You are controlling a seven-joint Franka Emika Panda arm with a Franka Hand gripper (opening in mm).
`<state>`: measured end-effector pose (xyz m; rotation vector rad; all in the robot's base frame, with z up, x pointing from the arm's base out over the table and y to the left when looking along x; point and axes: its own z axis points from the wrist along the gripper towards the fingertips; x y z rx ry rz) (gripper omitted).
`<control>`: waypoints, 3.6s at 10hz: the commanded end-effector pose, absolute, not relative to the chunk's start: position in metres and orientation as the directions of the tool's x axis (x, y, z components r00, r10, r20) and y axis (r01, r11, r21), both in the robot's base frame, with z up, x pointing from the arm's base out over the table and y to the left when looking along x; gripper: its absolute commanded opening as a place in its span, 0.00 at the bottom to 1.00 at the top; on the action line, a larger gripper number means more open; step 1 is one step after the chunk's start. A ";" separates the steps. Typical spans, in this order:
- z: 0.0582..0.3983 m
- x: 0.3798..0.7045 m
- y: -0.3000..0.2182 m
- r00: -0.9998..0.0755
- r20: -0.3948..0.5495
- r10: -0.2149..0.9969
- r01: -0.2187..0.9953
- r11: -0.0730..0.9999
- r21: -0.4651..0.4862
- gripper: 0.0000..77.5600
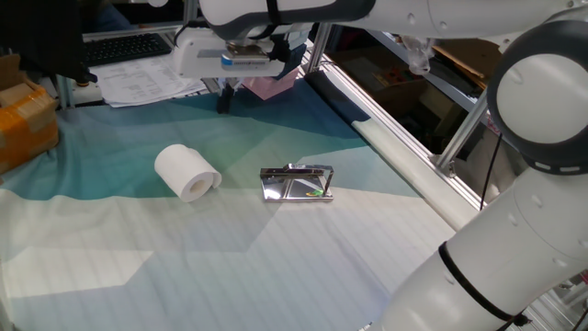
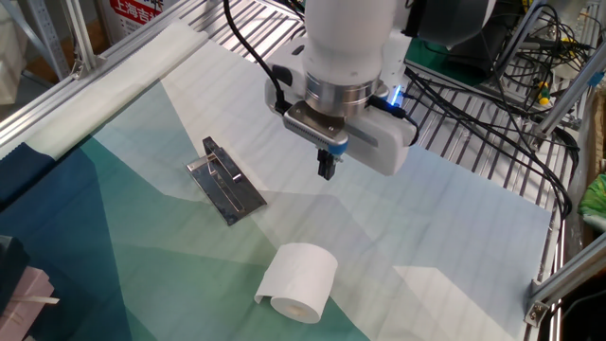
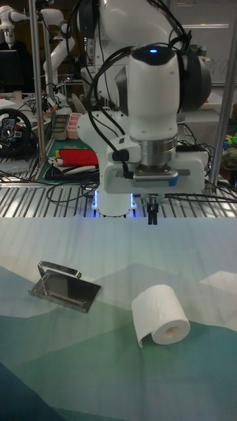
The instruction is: Put the toilet paper on its holder
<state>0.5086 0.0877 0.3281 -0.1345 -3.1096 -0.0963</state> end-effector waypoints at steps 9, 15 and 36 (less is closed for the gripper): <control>0.328 0.509 0.088 -0.999 0.009 0.049 0.049 0.998 0.042 0.00; 0.329 0.512 0.090 -1.000 0.007 -0.028 -0.028 0.999 0.040 0.00; 0.251 0.568 0.118 -1.000 0.003 -0.029 -0.029 0.999 0.023 0.00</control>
